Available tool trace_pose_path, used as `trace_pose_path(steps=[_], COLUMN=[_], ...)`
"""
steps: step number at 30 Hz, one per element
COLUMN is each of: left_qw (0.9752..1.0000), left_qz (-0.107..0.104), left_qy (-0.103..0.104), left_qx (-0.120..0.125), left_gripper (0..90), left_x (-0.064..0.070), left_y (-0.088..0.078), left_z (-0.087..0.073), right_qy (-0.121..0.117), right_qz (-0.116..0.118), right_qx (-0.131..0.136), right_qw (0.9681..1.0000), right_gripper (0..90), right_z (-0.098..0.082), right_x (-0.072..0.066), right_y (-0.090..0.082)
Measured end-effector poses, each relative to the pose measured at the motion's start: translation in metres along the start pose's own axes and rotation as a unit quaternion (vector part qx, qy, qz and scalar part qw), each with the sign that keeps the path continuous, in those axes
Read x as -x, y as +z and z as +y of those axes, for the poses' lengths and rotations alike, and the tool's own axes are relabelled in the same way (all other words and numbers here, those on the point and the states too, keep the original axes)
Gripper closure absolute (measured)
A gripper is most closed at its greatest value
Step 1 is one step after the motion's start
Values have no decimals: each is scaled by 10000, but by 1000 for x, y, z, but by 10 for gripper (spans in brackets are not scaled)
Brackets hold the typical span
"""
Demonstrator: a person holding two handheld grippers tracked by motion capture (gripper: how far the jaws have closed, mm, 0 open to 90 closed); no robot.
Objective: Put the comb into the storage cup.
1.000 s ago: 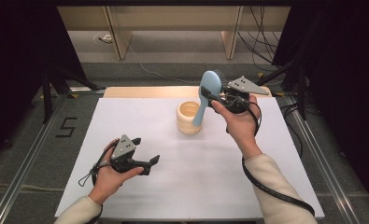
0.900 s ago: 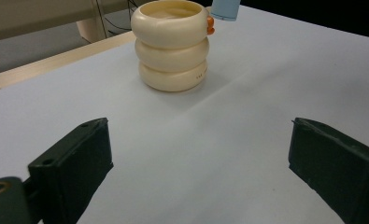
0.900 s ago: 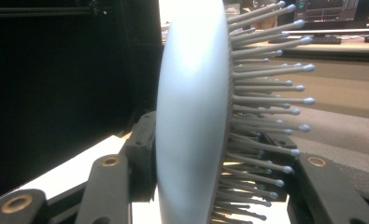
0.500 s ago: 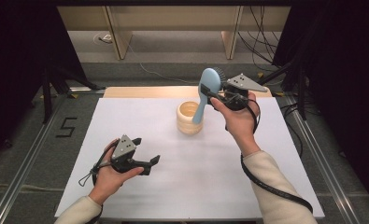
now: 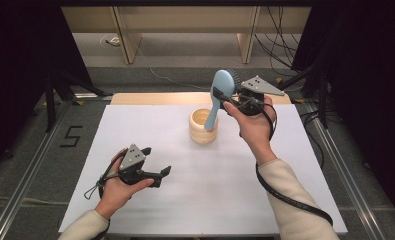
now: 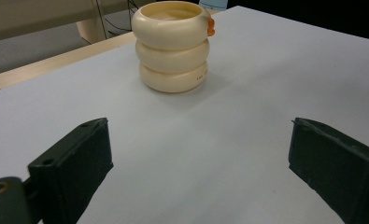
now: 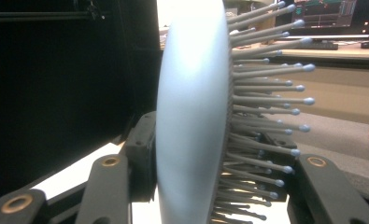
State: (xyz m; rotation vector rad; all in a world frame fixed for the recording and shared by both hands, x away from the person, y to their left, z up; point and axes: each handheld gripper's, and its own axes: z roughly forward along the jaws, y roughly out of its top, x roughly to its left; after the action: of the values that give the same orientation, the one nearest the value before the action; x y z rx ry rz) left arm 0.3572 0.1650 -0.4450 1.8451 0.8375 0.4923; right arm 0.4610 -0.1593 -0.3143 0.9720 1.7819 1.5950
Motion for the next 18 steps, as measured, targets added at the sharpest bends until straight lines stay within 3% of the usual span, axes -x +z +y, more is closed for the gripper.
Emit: trace_pose_path(steps=[18], left_qw=[10000], left_qz=[-7], left_qy=[-2], left_qx=[1], left_gripper=[57], left_x=[0], left_y=[0], left_z=[0], right_qy=[-26], right_qz=[-56], right_qx=[20], right_qw=[10000], right_gripper=[508], right_z=[5], right_x=[2], right_y=[6])
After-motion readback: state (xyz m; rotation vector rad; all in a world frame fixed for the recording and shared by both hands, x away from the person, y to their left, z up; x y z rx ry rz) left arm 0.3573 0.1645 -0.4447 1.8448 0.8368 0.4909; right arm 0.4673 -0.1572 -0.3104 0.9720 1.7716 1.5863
